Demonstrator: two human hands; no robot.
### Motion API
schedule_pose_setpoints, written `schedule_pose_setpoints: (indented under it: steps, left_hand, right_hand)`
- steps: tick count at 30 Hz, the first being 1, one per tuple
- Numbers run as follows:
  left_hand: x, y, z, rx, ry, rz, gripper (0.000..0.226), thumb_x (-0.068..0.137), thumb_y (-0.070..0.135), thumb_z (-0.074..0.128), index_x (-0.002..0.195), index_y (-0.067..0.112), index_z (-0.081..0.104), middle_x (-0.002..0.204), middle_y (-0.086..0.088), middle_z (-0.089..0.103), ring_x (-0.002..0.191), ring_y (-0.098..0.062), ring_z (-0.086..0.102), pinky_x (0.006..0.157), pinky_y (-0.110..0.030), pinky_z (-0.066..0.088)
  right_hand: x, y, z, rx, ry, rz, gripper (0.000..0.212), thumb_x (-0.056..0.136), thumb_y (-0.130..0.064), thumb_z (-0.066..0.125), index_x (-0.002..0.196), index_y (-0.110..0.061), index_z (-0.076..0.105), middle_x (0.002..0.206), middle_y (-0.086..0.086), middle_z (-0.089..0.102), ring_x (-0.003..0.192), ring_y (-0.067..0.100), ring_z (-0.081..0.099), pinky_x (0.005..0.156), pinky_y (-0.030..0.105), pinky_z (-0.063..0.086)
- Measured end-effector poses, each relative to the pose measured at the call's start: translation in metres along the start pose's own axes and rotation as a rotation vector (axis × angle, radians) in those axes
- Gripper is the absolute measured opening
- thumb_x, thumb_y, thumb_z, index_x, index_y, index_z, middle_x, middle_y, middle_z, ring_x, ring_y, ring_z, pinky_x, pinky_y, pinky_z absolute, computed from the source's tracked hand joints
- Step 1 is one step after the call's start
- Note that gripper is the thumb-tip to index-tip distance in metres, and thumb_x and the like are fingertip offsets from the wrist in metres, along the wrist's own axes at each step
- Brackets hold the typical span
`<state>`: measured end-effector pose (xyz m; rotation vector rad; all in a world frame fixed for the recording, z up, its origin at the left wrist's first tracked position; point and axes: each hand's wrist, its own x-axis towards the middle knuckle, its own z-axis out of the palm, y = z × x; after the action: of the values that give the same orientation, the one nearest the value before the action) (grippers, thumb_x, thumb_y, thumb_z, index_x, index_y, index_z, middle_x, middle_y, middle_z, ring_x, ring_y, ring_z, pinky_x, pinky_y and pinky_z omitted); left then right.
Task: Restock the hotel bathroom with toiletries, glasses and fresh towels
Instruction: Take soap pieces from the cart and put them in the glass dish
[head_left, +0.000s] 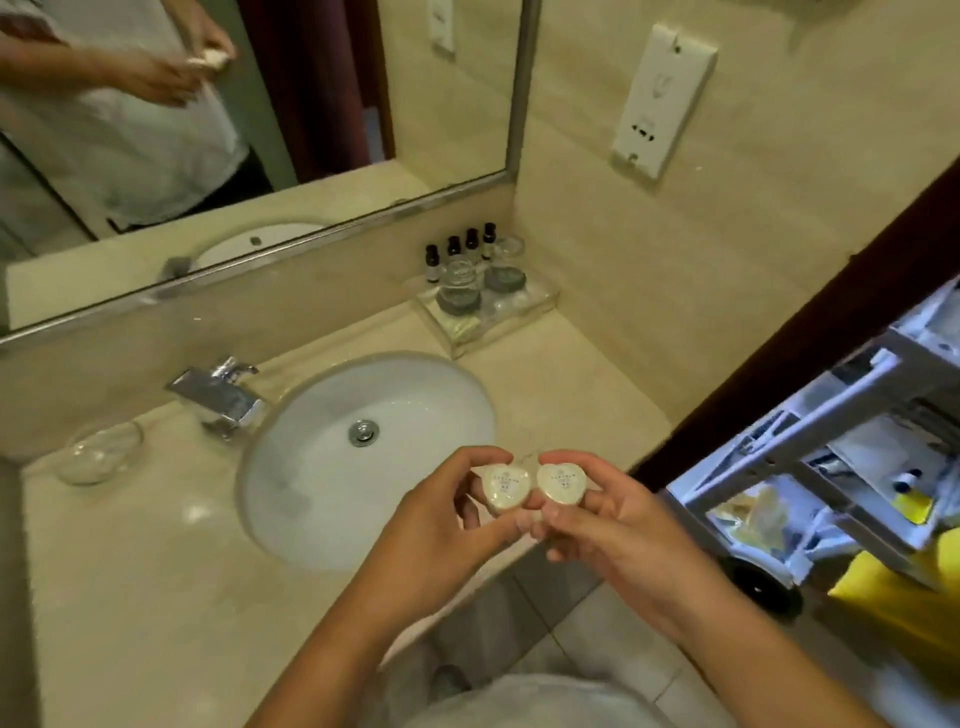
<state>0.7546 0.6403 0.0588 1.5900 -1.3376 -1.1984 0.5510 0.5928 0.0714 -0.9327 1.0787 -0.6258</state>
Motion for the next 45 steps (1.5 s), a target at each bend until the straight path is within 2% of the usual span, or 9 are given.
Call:
schedule_pose_setpoints:
  steps: [7, 10, 13, 16, 21, 27, 36, 42, 45]
  left_hand:
    - [-0.023, -0.044, -0.066, -0.093, 0.134, -0.086, 0.042, 0.091, 0.031, 0.077, 0.126, 0.047, 0.06, 0.098, 0.01, 0.069, 0.083, -0.012, 0.062, 0.077, -0.02, 0.047]
    - [-0.034, -0.056, -0.088, -0.136, 0.211, -0.111, 0.04, 0.09, 0.03, 0.079, 0.122, 0.047, 0.062, 0.097, 0.011, 0.069, 0.082, -0.012, 0.061, 0.077, -0.023, 0.049]
    - [-0.043, -0.065, -0.11, -0.148, 0.291, -0.137, 0.039, 0.089, 0.031, 0.081, 0.119, 0.047, 0.064, 0.103, 0.019, 0.066, 0.083, -0.01, 0.063, 0.077, -0.027, 0.053]
    - [-0.048, -0.071, -0.131, -0.107, 0.381, -0.158, 0.039, 0.087, 0.036, 0.081, 0.12, 0.047, 0.064, 0.112, 0.021, 0.063, 0.092, -0.007, 0.062, 0.078, -0.024, 0.051]
    - [-0.044, -0.085, -0.166, -0.039, 0.519, -0.191, 0.039, 0.086, 0.037, 0.082, 0.12, 0.046, 0.064, 0.118, 0.02, 0.06, 0.104, -0.005, 0.058, 0.079, -0.016, 0.042]
    - [-0.026, -0.1, -0.212, -0.027, 0.672, -0.262, 0.039, 0.084, 0.035, 0.084, 0.118, 0.043, 0.065, 0.121, 0.019, 0.061, 0.1, -0.005, 0.059, 0.076, -0.017, 0.042]
    - [-0.001, -0.127, -0.268, -0.078, 0.85, -0.405, 0.039, 0.083, 0.033, 0.086, 0.117, 0.043, 0.067, 0.115, 0.015, 0.066, 0.096, -0.003, 0.061, 0.075, -0.015, 0.044]
    - [0.002, -0.162, -0.3, -0.046, 0.871, -0.39, 0.042, 0.084, 0.028, 0.086, 0.119, 0.041, 0.067, 0.115, 0.009, 0.063, 0.092, -0.008, 0.06, 0.079, -0.018, 0.045]
    - [0.0, -0.187, -0.317, -0.02, 0.911, -0.409, 0.045, 0.083, 0.03, 0.087, 0.121, 0.041, 0.067, 0.116, 0.009, 0.059, 0.095, -0.009, 0.06, 0.081, -0.016, 0.045]
  right_hand:
    - [0.043, -0.003, 0.072, -0.216, -0.162, 0.017, 0.04, 0.093, -0.003, 0.073, 0.127, -0.022, 0.065, 0.107, 0.011, 0.079, 0.091, 0.026, 0.073, 0.084, 0.044, 0.057]
    - [0.06, -0.004, 0.1, -0.334, -0.251, -0.01, 0.039, 0.09, -0.006, 0.077, 0.123, -0.025, 0.068, 0.108, 0.005, 0.079, 0.094, 0.024, 0.074, 0.083, 0.042, 0.06]
    - [0.08, -0.003, 0.128, -0.414, -0.304, -0.087, 0.036, 0.086, -0.01, 0.083, 0.115, -0.029, 0.074, 0.105, 0.002, 0.075, 0.084, 0.017, 0.068, 0.074, 0.037, 0.061]
    - [0.102, -0.007, 0.154, -0.531, -0.356, -0.16, 0.034, 0.084, -0.016, 0.086, 0.111, -0.033, 0.075, 0.103, -0.003, 0.073, 0.08, 0.012, 0.065, 0.076, 0.038, 0.061]
    - [0.147, -0.021, 0.199, -0.77, -0.493, -0.268, 0.037, 0.083, -0.027, 0.087, 0.112, -0.041, 0.07, 0.104, -0.014, 0.072, 0.088, 0.012, 0.068, 0.078, 0.03, 0.057]
    - [0.207, -0.035, 0.259, -0.981, -0.654, -0.438, 0.036, 0.084, -0.032, 0.084, 0.115, -0.038, 0.066, 0.092, -0.018, 0.07, 0.086, 0.003, 0.065, 0.072, 0.013, 0.048]
    - [0.286, -0.03, 0.331, -1.134, -0.896, -0.595, 0.036, 0.091, -0.038, 0.076, 0.115, -0.034, 0.05, 0.094, -0.01, 0.067, 0.083, 0.008, 0.064, 0.072, 0.031, 0.05]
    - [0.307, -0.006, 0.379, -1.248, -0.93, -0.665, 0.036, 0.092, -0.033, 0.068, 0.117, -0.028, 0.042, 0.081, -0.011, 0.06, 0.076, 0.018, 0.059, 0.068, 0.041, 0.053]
    - [0.312, 0.003, 0.397, -1.254, -0.879, -0.732, 0.037, 0.093, -0.037, 0.069, 0.122, -0.027, 0.048, 0.105, -0.007, 0.06, 0.096, 0.019, 0.058, 0.078, 0.039, 0.052]
